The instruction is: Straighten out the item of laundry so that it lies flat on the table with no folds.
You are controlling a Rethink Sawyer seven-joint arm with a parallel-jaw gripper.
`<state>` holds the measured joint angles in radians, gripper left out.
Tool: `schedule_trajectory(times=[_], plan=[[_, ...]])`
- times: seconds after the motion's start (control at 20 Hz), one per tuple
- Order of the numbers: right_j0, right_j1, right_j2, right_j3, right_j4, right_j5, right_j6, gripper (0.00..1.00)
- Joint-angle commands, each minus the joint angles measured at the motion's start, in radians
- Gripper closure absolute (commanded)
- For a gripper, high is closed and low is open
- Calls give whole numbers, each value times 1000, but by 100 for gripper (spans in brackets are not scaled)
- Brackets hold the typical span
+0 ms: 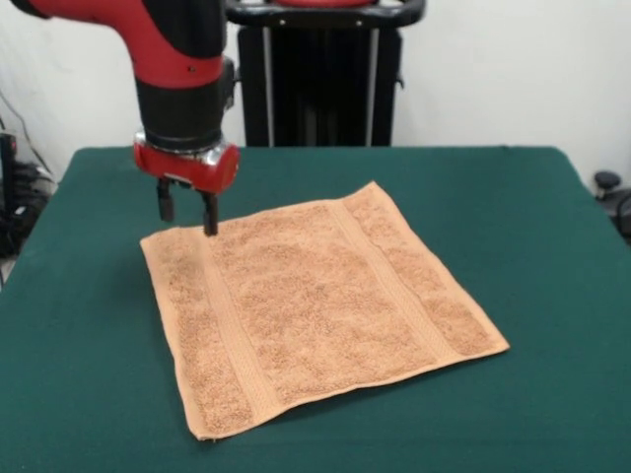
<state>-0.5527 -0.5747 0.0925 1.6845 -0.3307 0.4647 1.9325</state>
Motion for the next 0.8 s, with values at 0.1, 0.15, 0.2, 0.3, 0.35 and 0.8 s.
schedule_trajectory(times=[0.1,0.15,0.2,0.3,0.35,0.8], plan=[[4,-122,120,98,10,182,-109,0],[4,-132,119,106,8,180,-106,0],[5,-133,116,106,1,172,-103,0],[3,-122,110,104,-13,150,-95,0],[-5,-113,114,103,-19,143,-102,0],[-68,-83,147,76,-41,172,-160,0]])
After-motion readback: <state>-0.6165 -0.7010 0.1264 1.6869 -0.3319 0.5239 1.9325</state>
